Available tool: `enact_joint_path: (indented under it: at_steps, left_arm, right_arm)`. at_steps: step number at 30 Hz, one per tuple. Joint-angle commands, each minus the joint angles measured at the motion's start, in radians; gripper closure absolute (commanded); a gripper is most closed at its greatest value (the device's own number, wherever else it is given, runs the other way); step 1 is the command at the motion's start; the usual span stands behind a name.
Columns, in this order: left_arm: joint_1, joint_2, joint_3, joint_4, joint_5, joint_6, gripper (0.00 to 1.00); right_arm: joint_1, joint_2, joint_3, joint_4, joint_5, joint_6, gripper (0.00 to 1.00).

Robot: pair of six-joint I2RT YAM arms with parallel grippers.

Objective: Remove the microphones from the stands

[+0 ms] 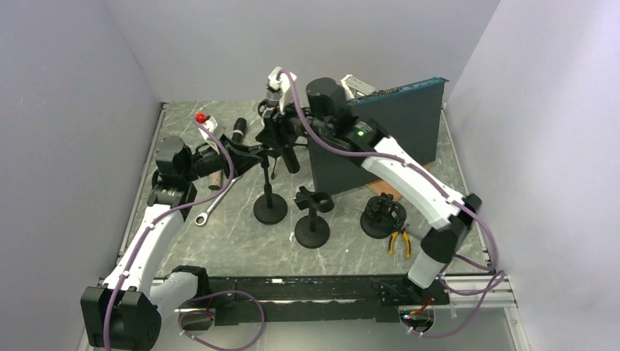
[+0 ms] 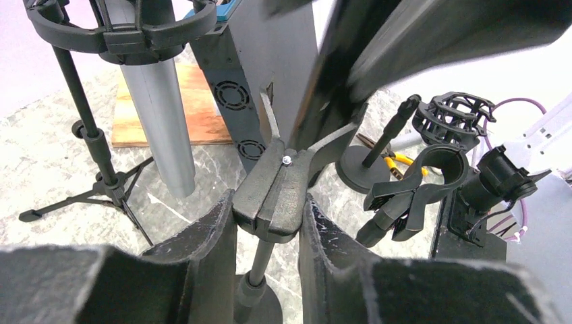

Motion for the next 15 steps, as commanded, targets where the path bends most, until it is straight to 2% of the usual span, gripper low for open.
enact_joint_path:
  at_steps: [1,6,7,9,10,11,13,15]
  left_arm:
    - [0.002,-0.008,0.009,-0.057,-0.008,0.024,1.00]
    - [0.002,-0.012,0.014,-0.081,-0.034,0.025,0.99]
    - [0.003,-0.012,0.020,-0.094,-0.036,0.021,0.88]
    - [0.003,-0.013,0.034,-0.119,-0.030,0.019,0.55]
    - [0.003,-0.016,0.033,-0.122,-0.028,0.013,0.29]
    - [0.003,-0.023,0.028,-0.115,-0.021,0.006,0.15]
    - [0.003,-0.037,0.015,-0.084,-0.008,-0.016,0.08]
    - [0.003,-0.057,0.003,-0.056,-0.005,-0.044,0.07]
  right_arm:
    - [0.001,-0.221,-0.063,0.106,0.155,0.008,1.00]
    - [0.000,-0.412,-0.245,0.211,0.260,0.012,1.00]
    - [-0.001,-0.442,-0.277,0.224,0.273,0.012,1.00]
    - [-0.001,-0.487,-0.347,0.237,0.291,0.046,1.00]
    - [0.000,-0.502,-0.370,0.237,0.290,0.056,1.00]
    - [-0.001,-0.514,-0.391,0.234,0.288,0.064,1.00]
    - [0.000,-0.532,-0.421,0.220,0.290,0.079,1.00]
    - [-0.001,-0.547,-0.444,0.207,0.291,0.094,1.00]
